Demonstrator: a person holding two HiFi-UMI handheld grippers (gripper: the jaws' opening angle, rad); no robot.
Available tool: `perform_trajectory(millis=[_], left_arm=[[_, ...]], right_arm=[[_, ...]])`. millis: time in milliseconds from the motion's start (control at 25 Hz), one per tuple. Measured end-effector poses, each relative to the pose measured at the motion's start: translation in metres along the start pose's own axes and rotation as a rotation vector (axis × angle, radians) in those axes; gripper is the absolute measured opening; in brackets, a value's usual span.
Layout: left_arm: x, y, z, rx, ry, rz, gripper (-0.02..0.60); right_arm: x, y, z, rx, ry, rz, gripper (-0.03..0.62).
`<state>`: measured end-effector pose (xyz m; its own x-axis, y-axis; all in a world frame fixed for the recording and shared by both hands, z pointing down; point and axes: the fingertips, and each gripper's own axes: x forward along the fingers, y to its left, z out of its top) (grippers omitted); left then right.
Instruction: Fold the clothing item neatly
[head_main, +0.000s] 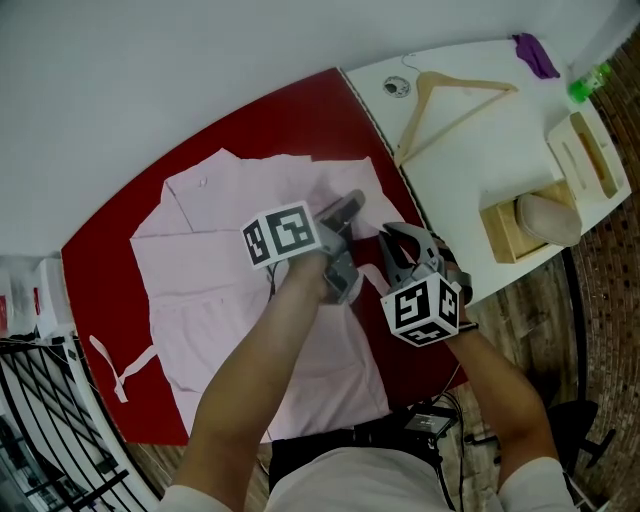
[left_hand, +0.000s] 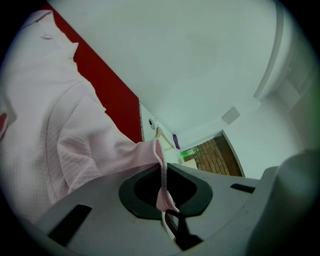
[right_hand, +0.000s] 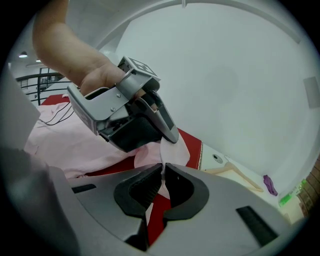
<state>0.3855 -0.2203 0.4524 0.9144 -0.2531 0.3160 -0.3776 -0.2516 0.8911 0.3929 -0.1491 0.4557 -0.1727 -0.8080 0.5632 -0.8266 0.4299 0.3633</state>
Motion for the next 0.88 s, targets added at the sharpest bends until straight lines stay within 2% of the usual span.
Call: perform_trajectory(millis=[320, 880], left_arm=[[-0.039, -0.023, 0.03, 0.146, 0.046, -0.037, 0.015], [-0.122, -0.009, 0.062, 0.185, 0.093, -0.048, 0.015]], right_arm=[[-0.003, 0.021, 0.053, 0.022, -0.055, -0.033, 0.032], [0.009, 0.086, 0.128, 0.019, -0.084, -0.022, 0.032]])
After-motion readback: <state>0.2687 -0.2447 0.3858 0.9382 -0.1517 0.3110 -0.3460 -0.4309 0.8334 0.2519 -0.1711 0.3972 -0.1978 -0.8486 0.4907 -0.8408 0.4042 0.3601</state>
